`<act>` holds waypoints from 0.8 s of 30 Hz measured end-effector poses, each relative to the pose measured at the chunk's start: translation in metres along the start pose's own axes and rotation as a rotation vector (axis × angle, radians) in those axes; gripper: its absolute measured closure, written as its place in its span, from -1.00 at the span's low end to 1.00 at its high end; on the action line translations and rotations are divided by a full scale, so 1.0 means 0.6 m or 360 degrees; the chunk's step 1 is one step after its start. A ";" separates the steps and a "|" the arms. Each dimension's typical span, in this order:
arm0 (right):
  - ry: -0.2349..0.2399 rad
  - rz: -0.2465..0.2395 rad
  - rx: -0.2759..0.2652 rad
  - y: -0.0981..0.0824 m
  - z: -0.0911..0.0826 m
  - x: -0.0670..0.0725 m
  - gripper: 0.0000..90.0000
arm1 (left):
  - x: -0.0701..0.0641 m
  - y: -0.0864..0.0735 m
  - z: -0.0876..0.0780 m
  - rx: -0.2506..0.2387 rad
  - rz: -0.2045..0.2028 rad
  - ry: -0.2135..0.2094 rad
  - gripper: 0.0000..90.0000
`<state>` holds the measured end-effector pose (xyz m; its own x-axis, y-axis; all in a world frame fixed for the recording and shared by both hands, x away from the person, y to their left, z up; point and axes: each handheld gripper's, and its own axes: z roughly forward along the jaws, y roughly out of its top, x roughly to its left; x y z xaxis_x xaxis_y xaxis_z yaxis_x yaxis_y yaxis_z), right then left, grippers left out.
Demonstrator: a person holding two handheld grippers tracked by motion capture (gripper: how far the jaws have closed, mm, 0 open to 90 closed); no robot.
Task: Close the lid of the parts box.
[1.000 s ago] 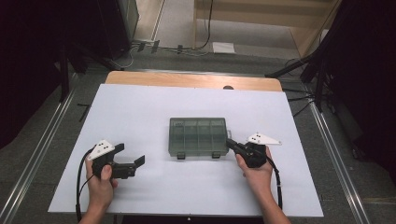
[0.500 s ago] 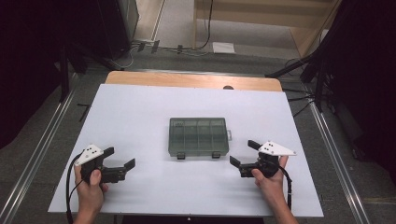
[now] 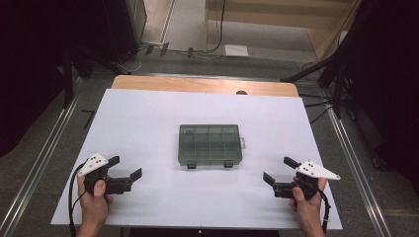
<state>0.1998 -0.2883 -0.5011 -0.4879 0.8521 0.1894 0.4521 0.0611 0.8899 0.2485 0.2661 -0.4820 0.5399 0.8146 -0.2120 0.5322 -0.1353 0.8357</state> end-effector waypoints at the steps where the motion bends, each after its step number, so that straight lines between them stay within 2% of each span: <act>1: -0.0012 0.0017 0.0007 -0.002 -0.006 -0.002 -1.00 | 0.000 0.000 0.000 0.0005 0.0003 0.0002 -1.00; 7: -0.0065 0.0045 -0.0007 -0.015 -0.038 -0.016 -1.00 | -0.001 0.000 -0.001 -0.0001 0.0008 0.0003 -1.00; 12: -0.0117 0.0031 -0.0001 -0.027 -0.060 -0.024 -1.00 | 0.000 0.000 -0.001 -0.0003 0.0012 0.0009 -1.00; 15: -0.0152 0.0031 0.0011 -0.033 -0.070 -0.022 -1.00 | 0.002 0.000 0.000 -0.0003 0.0015 0.0009 -1.00; 17: -0.0152 0.0039 0.0026 -0.036 -0.073 -0.021 -1.00 | 0.002 -0.002 0.003 0.0011 0.0028 0.0027 -1.00; 19: -0.0157 0.0037 0.0040 -0.040 -0.073 -0.019 -1.00 | 0.002 -0.003 0.004 0.0008 0.0014 0.0030 -1.00; 22: -0.0165 0.0025 0.0041 -0.047 -0.081 -0.016 -1.00 | -0.003 -0.006 0.004 0.0015 0.0038 0.0059 -1.00; 24: -0.0203 0.0031 0.0034 -0.051 -0.087 -0.017 -1.00 | -0.006 -0.006 0.001 0.0005 0.0034 0.0055 -1.00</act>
<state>0.1519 -0.3259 -0.5088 -0.3805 0.9124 0.1509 0.4773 0.0539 0.8771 0.2453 0.2634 -0.4847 0.5283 0.8306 -0.1763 0.5228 -0.1546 0.8383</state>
